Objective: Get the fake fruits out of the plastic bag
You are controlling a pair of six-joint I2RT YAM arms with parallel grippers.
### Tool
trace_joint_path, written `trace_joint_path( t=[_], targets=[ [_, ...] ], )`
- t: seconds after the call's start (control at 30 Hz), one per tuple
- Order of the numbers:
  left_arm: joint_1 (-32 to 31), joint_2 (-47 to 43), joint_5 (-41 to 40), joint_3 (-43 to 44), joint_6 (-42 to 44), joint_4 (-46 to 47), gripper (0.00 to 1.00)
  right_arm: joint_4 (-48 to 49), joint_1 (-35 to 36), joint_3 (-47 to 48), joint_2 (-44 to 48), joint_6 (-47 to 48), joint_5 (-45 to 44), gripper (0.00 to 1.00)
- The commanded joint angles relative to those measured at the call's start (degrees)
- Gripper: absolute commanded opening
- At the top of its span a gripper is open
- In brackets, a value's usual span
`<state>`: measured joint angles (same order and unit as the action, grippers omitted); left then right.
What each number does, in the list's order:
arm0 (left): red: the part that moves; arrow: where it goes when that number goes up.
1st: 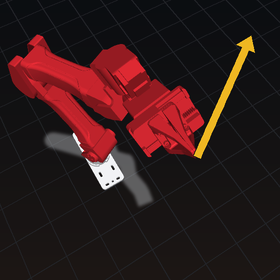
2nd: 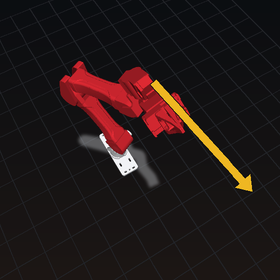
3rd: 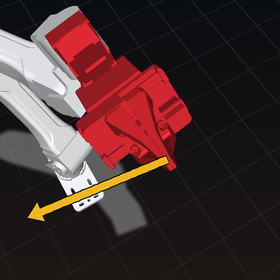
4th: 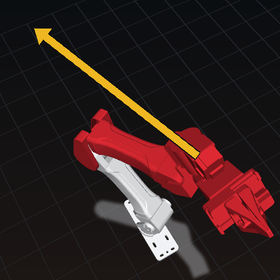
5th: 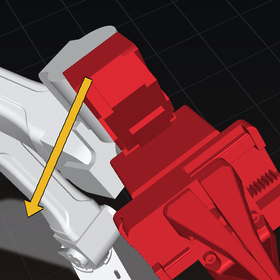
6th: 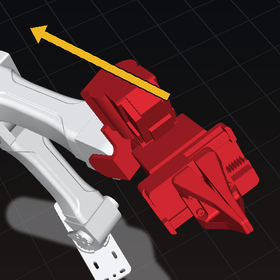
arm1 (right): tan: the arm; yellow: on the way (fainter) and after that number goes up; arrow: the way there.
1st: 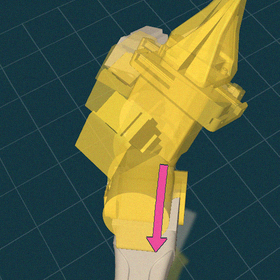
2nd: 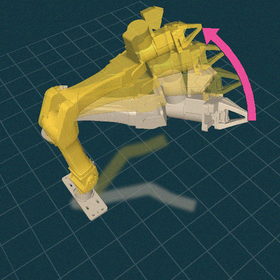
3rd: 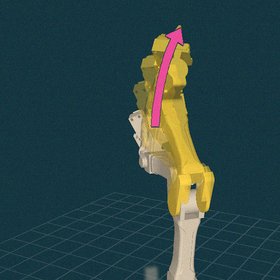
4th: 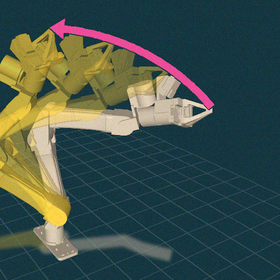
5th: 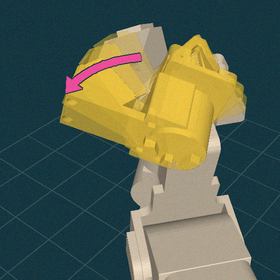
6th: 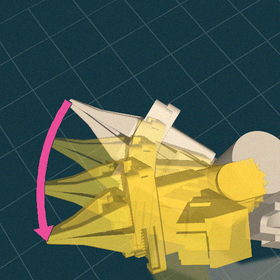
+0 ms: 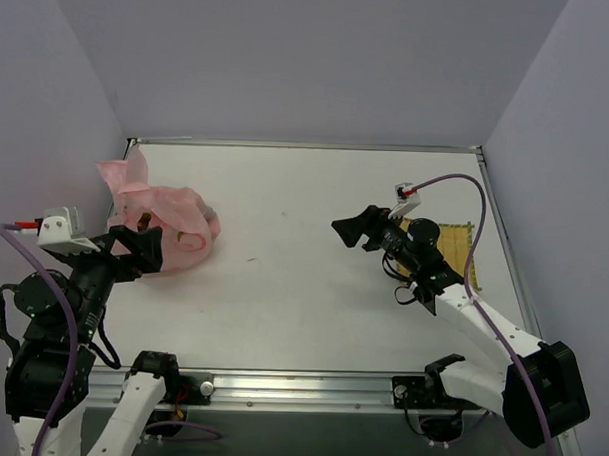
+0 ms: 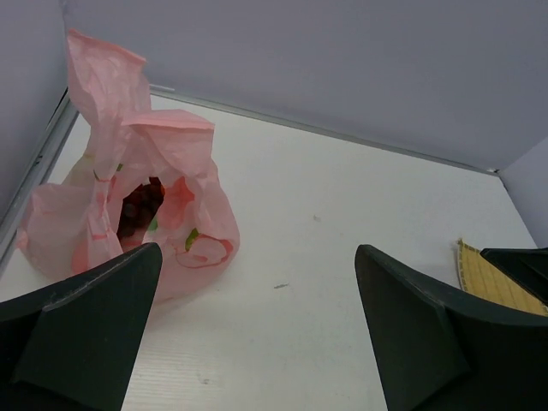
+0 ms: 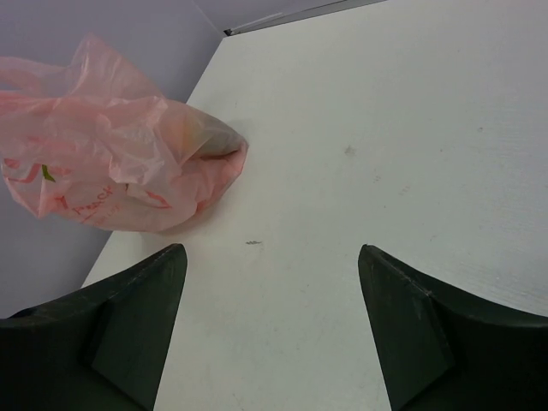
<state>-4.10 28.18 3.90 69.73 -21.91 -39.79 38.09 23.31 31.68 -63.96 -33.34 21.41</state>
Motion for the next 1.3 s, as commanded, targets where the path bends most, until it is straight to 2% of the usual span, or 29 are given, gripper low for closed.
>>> trace_joint_path(
  t=[0.0,0.17,0.3,0.33,0.4,0.43,0.47,0.5,0.53,0.57,0.6,0.63,0.7,0.73,0.77,0.87,0.9,1.0,1.13,1.27],
  targets=[
    [0.06,2.14,-1.78,-0.47,-0.67,-3.18,0.94,1.12,1.03,1.63,0.60,2.14,-2.94,0.77],
    [-0.82,1.17,-5.39,0.22,-3.14,-3.98,0.94,0.94,1.65,1.89,0.07,2.58,-3.65,0.75],
    [-1.26,1.34,-8.02,0.84,-2.35,-4.32,0.94,0.33,1.91,2.07,-0.02,2.84,-4.27,0.61],
    [-1.26,1.43,-9.25,1.02,-2.35,-4.59,0.94,0.15,2.00,2.16,-0.02,2.93,-4.53,0.47],
    [-1.26,1.43,-11.72,0.75,-2.61,-4.16,0.94,-0.20,2.26,2.24,-0.11,3.20,-4.71,0.29],
    [-1.26,1.61,-12.16,0.58,-2.70,-3.81,0.94,-0.38,2.35,2.33,-0.19,3.28,-5.06,0.16],
    [-1.26,1.78,-12.60,0.32,-2.70,-3.28,0.94,-0.47,2.53,2.42,-0.28,3.37,-5.15,0.13],
    [-1.26,2.13,-12.25,0.05,-2.35,-1.45,0.93,-0.82,2.62,2.59,-0.63,3.55,-5.24,0.12],
    [-1.18,3.01,-12.08,-0.12,-2.35,-0.73,0.64,-0.99,2.70,2.68,-0.72,3.63,-5.32,0.12],
    [-1.26,3.71,-12.34,-0.30,-2.52,-0.12,0.41,-1.00,2.97,2.77,-0.81,3.64,-5.41,0.12],
    [-1.18,4.50,-12.69,-0.30,-2.87,0.58,0.31,-1.08,2.97,2.77,-0.90,3.72,-5.50,0.12],
    [-1.18,6.51,-14.00,-0.21,-3.22,0.68,0.28,-1.08,3.06,2.86,-0.81,3.81,-5.50,0.13],
    [-1.18,8.54,-15.23,-0.04,-3.31,1.72,0.29,-1.26,3.32,2.86,-0.72,3.90,-5.85,0.15],
    [-1.18,10.29,-15.67,-0.30,-3.23,2.69,0.41,-1.26,3.32,2.86,-0.81,3.99,-5.85,0.16],
    [-1.18,11.09,-15.59,-0.47,-3.14,3.66,0.48,-1.26,3.41,2.86,-0.81,4.07,-5.94,0.18],
    [-1.26,14.96,-16.20,0.40,-2.26,5.60,0.63,-1.35,3.67,3.12,-1.34,4.16,-5.68,0.28],
    [-1.26,15.93,-16.99,0.66,-1.74,6.21,0.65,-1.35,3.76,3.21,-1.60,4.25,-5.59,0.31],
    [-1.26,20.06,-18.40,2.33,0.37,6.22,0.68,-1.35,4.02,3.30,-1.78,4.34,-5.50,0.47],
    [-1.26,25.94,-20.25,2.86,2.31,7.62,0.68,-1.52,4.37,3.47,-1.87,4.43,-5.50,0.50],
    [-1.35,30.69,-22.18,3.48,4.07,9.20,0.60,-1.79,4.55,3.56,-1.95,4.60,-5.41,0.51]
  ],
)
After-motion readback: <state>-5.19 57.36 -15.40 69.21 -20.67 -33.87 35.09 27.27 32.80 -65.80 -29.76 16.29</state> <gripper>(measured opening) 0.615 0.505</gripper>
